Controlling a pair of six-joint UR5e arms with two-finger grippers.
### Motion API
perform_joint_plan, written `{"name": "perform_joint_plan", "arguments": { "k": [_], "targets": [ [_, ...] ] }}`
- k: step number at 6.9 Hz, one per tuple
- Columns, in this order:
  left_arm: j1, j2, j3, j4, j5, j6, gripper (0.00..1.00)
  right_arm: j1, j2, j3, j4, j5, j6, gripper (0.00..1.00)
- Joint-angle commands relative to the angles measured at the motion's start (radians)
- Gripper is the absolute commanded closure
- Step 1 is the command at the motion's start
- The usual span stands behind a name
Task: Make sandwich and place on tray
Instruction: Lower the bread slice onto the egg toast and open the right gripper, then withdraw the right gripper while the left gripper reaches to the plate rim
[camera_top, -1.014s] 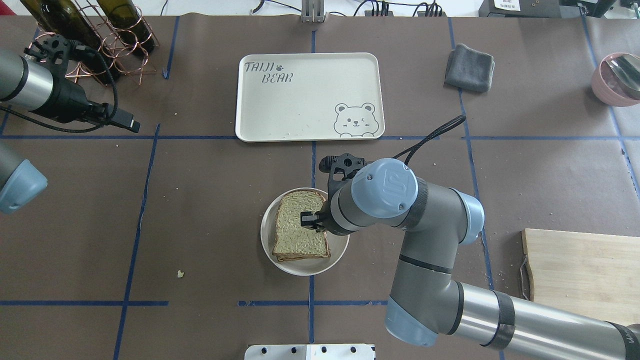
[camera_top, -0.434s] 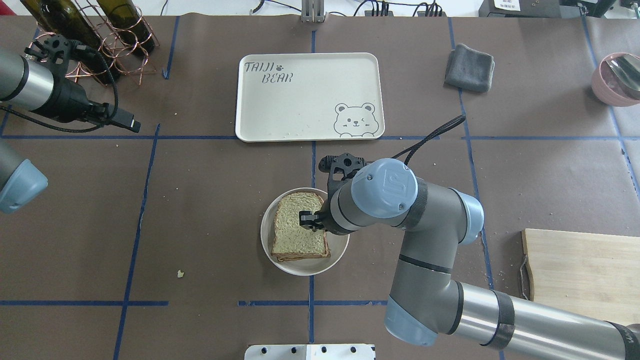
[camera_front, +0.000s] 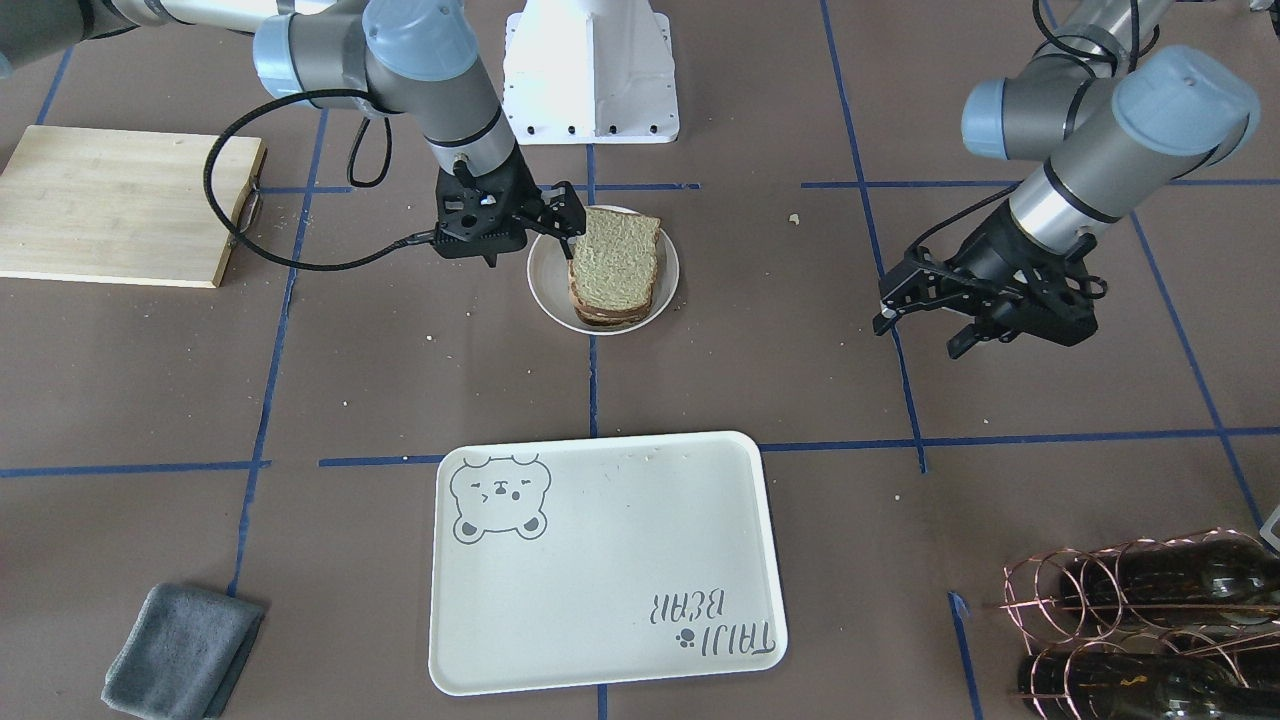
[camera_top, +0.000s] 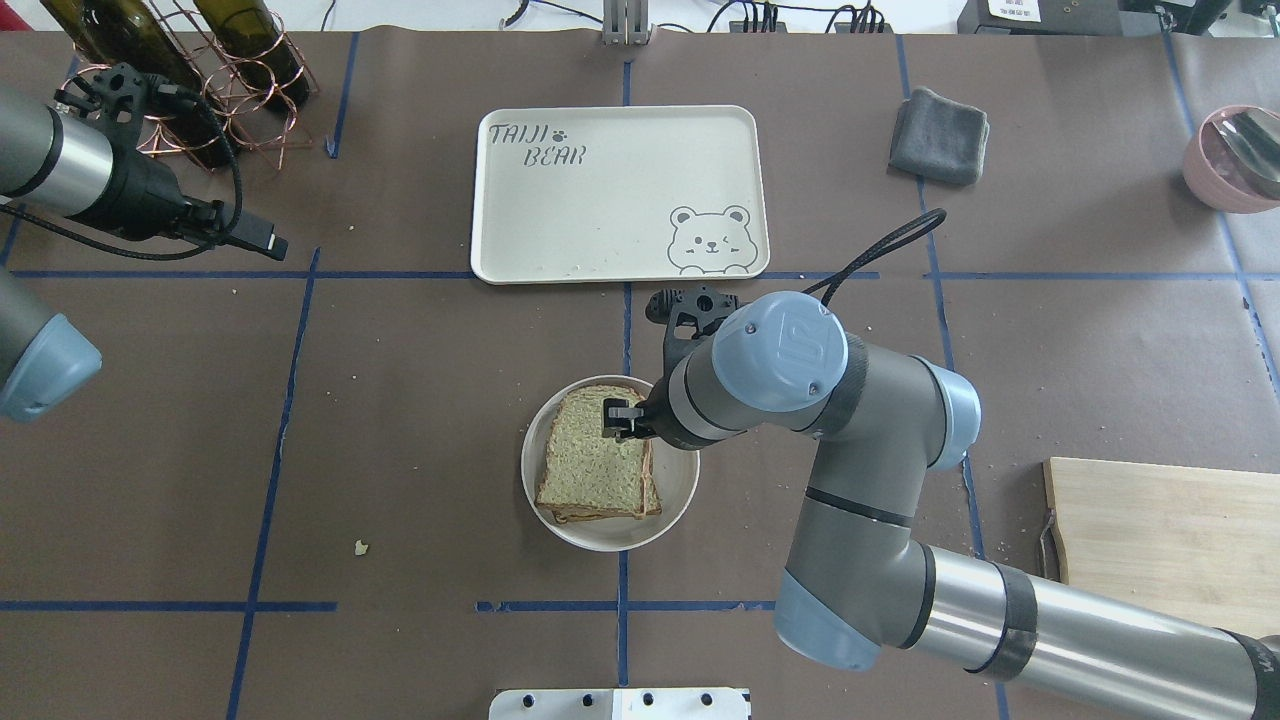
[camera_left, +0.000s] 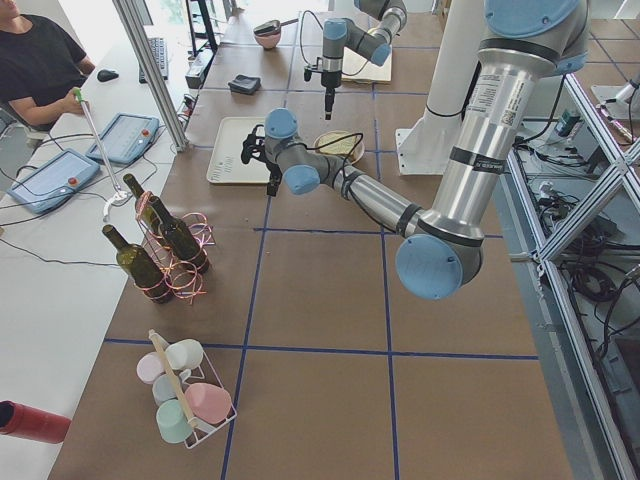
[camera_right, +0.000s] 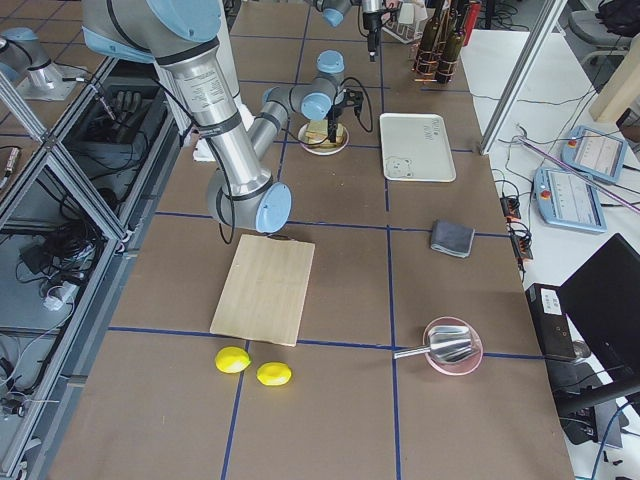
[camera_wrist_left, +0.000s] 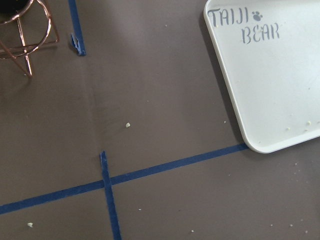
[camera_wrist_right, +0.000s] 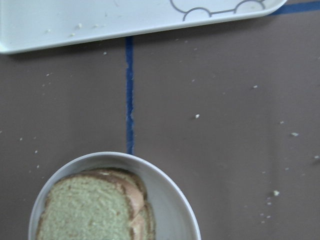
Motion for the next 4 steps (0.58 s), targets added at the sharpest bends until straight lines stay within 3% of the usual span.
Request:
{"name": "perform_joint_plan", "arguments": {
  "k": [1,3,4],
  "targets": [
    [0.190,-0.059,-0.048,0.044,0.136,-0.228,0.01,0.123,-0.057,0.061,-0.181,0.077,-0.189,0.00],
    [0.339,-0.116,-0.043,0.131,0.291,-0.299,0.19,0.231,-0.172,0.104,-0.205,0.102,-0.436,0.00],
    [0.380,-0.122,-0.028,0.130,0.305,-0.328,0.32,0.306,-0.197,0.103,-0.208,0.163,-0.515,0.00]
  ]
}}
